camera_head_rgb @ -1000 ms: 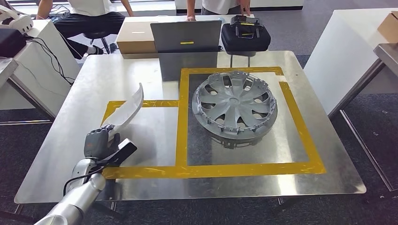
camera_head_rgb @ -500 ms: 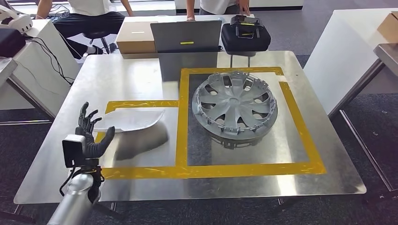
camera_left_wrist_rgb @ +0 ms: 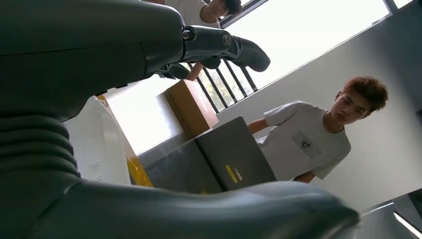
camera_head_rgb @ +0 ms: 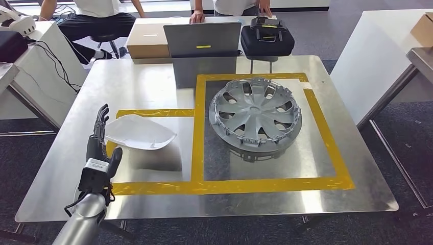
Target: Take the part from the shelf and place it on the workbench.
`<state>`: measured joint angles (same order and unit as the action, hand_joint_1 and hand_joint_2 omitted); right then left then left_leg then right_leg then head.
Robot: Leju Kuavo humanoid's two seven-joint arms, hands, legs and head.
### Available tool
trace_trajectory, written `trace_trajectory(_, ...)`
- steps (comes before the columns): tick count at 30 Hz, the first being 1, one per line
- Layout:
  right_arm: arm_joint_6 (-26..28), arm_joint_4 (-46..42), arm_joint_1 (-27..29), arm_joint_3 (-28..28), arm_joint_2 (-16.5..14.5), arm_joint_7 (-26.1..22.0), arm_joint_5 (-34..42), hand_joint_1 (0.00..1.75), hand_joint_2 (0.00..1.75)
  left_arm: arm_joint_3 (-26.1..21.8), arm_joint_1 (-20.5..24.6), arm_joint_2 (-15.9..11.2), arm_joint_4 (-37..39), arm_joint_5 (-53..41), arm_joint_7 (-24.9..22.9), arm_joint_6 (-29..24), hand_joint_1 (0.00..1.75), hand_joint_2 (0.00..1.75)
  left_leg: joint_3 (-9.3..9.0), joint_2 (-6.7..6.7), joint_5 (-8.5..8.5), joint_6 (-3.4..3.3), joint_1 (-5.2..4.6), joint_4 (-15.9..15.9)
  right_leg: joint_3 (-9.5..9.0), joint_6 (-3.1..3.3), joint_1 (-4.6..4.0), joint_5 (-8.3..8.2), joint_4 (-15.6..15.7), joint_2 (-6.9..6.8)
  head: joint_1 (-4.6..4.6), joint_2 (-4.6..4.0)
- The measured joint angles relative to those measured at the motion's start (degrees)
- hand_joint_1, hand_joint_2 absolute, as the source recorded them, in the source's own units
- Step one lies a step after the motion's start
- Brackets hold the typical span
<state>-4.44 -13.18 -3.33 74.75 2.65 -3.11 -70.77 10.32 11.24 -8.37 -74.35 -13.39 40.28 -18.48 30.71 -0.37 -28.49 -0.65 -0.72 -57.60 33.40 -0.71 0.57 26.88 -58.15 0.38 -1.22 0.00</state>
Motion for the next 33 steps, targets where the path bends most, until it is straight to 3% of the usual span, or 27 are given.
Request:
trace_trajectory(2,-0.02,0.0,0.02,0.0,0.01,-0.01,-0.06,0.0,0.0,0.16,-0.6,-0.15,-1.67,5.08,-0.02,4.78,0.0,0.0,0.0,0.01,0.0,0.0,0.0,0.0,0.01,0.0,0.0,0.0,0.0,0.01,0.0,0.0)
trace_trajectory(6,-0.04,0.0,0.02,0.0,0.02,-0.05,-0.11,0.0,0.0,-2.52,-1.88,1.01,-6.02,13.27,-0.02,20.18,0.0,0.0,0.02,0.0,0.0,0.0,0.0,0.0,0.0,0.0,0.01,0.0,0.0,0.0,0.0,0.0)
trace_trajectory(9,-0.07,0.0,0.03,0.0,0.02,-0.09,-0.12,0.0,0.0,-5.0,-2.59,2.19,-8.44,13.1,-0.01,25.05,0.0,0.0,0.01,0.01,-0.01,-0.01,-0.01,0.0,0.0,0.0,0.01,0.0,0.01,0.01,0.0,0.0)
trace_trajectory(13,-0.17,0.02,0.01,0.0,-0.01,-0.53,-0.49,0.0,0.0,-6.68,-3.19,3.17,-9.66,10.85,-0.02,25.4,0.0,0.0,0.16,0.01,-0.2,-0.64,-0.34,-0.37,-0.13,-0.47,0.39,-0.21,0.29,-0.06,-0.11,0.01)
trace_trajectory(16,-0.21,0.02,0.01,0.0,-0.02,-0.93,-0.74,0.0,0.0,-7.08,-3.54,3.5,-9.7,9.28,-0.03,23.77,0.0,0.0,-0.15,0.12,0.81,-1.12,0.14,0.53,0.07,-0.98,0.25,0.33,-0.64,-0.09,-0.12,0.01)
trace_trajectory(18,-0.23,0.02,0.04,0.0,-0.06,-0.99,-0.81,0.0,0.0,-7.1,-3.91,3.57,-9.71,8.55,-0.04,22.45,0.0,0.0,-0.21,0.33,1.46,-1.44,0.63,1.22,1.66,-1.25,0.14,3.47,-5.0,-0.13,0.09,0.02)
trace_trajectory(20,-0.24,0.03,0.09,0.0,-0.09,-1.02,-0.85,0.0,0.0,-7.1,-4.52,3.57,-9.66,8.16,-0.06,21.55,0.0,0.0,0.27,0.5,1.64,-1.48,0.71,1.09,4.48,-1.54,0.27,7.49,-12.1,-0.14,0.26,0.01)
trace_trajectory(21,-0.24,0.03,0.11,0.0,-0.09,-1.02,-0.85,0.0,0.0,-7.1,-4.85,3.56,-9.62,8.05,-0.09,21.29,0.0,0.0,0.59,0.57,1.69,-1.4,0.79,0.87,5.47,-1.73,0.43,8.5,-14.71,-0.14,0.27,0.01)
trace_trajectory(22,-0.24,0.03,0.14,0.0,-0.09,-1.02,-0.85,0.0,0.0,-7.1,-5.11,3.56,-9.59,7.97,-0.11,21.16,0.0,0.0,0.92,0.6,1.72,-1.28,0.91,0.6,5.58,-1.94,0.61,8.38,-15.47,-0.15,0.28,0.0)
trace_trajectory(23,-0.24,0.02,0.15,0.0,-0.09,-1.02,-0.85,0.0,0.0,-7.1,-5.27,3.56,-9.56,7.92,-0.14,21.07,0.0,0.0,1.27,0.61,1.74,-1.09,1.11,0.25,4.57,-2.18,0.84,7.16,-13.92,-0.17,0.3,0.0)
trace_trajectory(25,-0.24,0.03,0.06,0.0,-0.09,-1.02,-0.85,0.0,0.0,-7.09,-5.38,3.56,-9.58,7.89,-0.15,20.99,0.0,0.0,2.0,0.55,1.65,-0.42,1.51,-0.62,0.38,-2.66,1.24,4.15,-6.63,-0.17,0.36,0.0)
trace_trajectory(27,-0.25,0.05,0.0,0.0,-0.13,-1.02,-0.86,0.0,0.0,-7.09,-5.41,3.5,-9.6,7.87,-0.15,20.94,0.0,0.0,2.57,0.35,1.62,0.58,1.61,-1.39,-2.07,-2.22,1.18,2.69,-1.9,0.18,0.45,0.0)
trace_trajectory(31,-0.29,0.07,-0.13,0.0,-0.19,-1.03,-0.85,0.0,0.0,-7.07,-5.51,3.35,-9.61,7.84,-0.16,20.91,0.0,0.0,3.26,0.09,1.74,2.36,1.68,-1.9,-1.22,0.11,0.99,2.18,-1.45,0.33,0.25,0.01)
trace_trajectory(33,-0.3,0.07,-0.13,0.0,-0.2,-1.03,-0.85,0.0,0.0,-7.08,-5.55,3.23,-9.6,7.87,-0.15,20.91,0.0,0.0,4.7,0.16,-1.48,2.8,1.81,-5.45,-0.39,1.02,1.04,1.39,-1.29,0.11,-0.11,0.0)
